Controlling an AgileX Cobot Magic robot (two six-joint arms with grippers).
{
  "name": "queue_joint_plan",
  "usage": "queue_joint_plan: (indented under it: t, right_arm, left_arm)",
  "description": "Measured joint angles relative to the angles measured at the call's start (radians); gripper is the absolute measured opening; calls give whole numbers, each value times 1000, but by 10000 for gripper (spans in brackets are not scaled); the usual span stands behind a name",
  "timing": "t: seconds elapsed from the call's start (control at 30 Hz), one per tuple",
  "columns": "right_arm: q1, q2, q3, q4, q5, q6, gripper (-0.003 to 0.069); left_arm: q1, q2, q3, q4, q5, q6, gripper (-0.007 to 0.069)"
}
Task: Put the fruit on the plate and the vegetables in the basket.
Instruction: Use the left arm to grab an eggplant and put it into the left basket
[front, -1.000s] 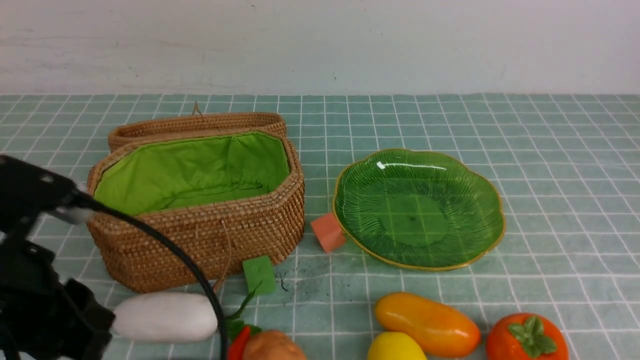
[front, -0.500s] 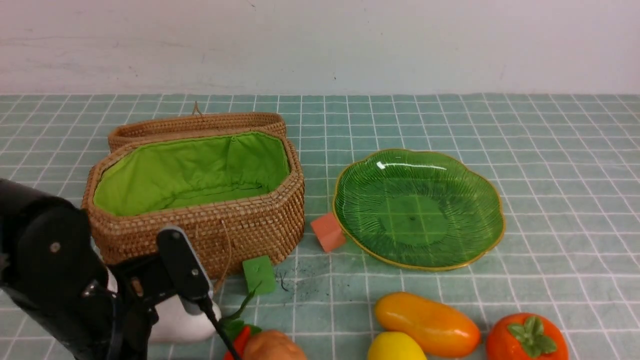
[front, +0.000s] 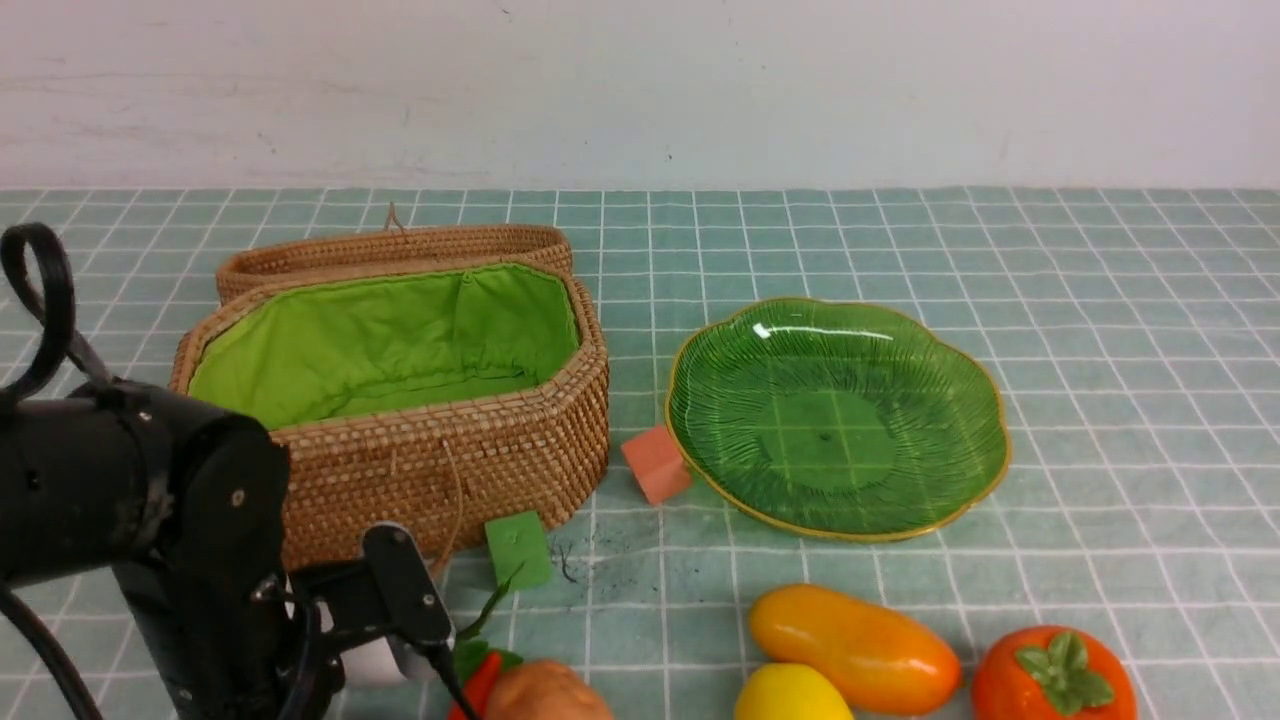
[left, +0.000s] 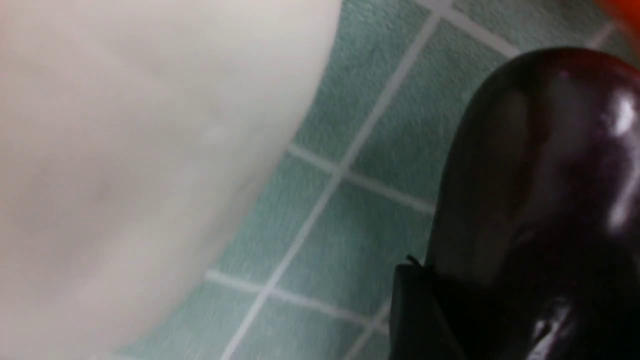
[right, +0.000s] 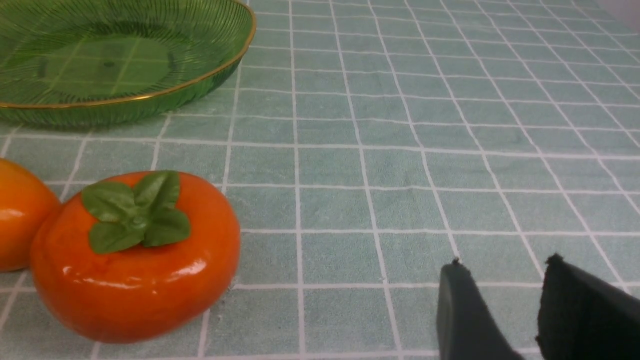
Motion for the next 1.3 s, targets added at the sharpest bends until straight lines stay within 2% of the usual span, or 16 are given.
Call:
queue_joint_plan:
  t: [0.07, 0.17, 0.27, 0.33, 0.4, 0.43, 0.5, 0.53, 0.6, 0.8, 0.93, 1.03, 1.07, 1.1, 1.17, 1.3]
  right_arm:
    - [0, 0, 0, 0, 0, 0, 242]
    - [0, 0, 0, 0, 0, 0, 242]
    - [0, 0, 0, 0, 0, 0, 242]
    - [0, 0, 0, 0, 0, 0, 242]
    - [0, 0, 0, 0, 0, 0, 242]
    - [0, 0, 0, 0, 0, 0, 242]
    - [0, 0, 0, 0, 0, 0, 242]
    - [0, 0, 0, 0, 0, 0, 242]
    - [0, 0, 0, 0, 0, 0, 242]
    - [0, 0, 0, 0, 0, 0, 242]
    - [0, 0, 0, 0, 0, 0, 242]
    - [0, 0, 0, 0, 0, 0, 242]
    - [0, 0, 0, 0, 0, 0, 242]
    - [0, 0, 0, 0, 0, 0, 242]
    - [0, 0, 0, 0, 0, 0, 242]
    - [0, 0, 0, 0, 0, 0, 242]
  left_arm:
    - [0, -20, -28, 11, 36, -14, 372]
    - [0, -90, -144, 62, 187, -52, 372]
    - [8, -141, -285, 107, 242, -61, 372]
    - [19, -153, -347, 125, 215, -75, 372]
    - [51, -157, -467, 159, 61, -117, 372]
    - [59, -155, -480, 163, 45, -124, 372]
    - [85, -131, -529, 181, -194, -153, 372]
    - [87, -128, -532, 181, -210, -155, 372]
    - [93, -62, -540, 189, -372, -161, 372]
    - [93, 144, -531, 225, -411, -165, 372]
    - [93, 180, -502, 226, -423, -165, 372]
    - [93, 170, -463, 226, -455, -165, 436]
    - [93, 150, -441, 228, -454, -166, 526]
    - [93, 147, -438, 228, -454, -166, 537]
    - [93, 85, -399, 228, -410, -147, 638]
    - [93, -10, -349, 220, -326, -81, 662]
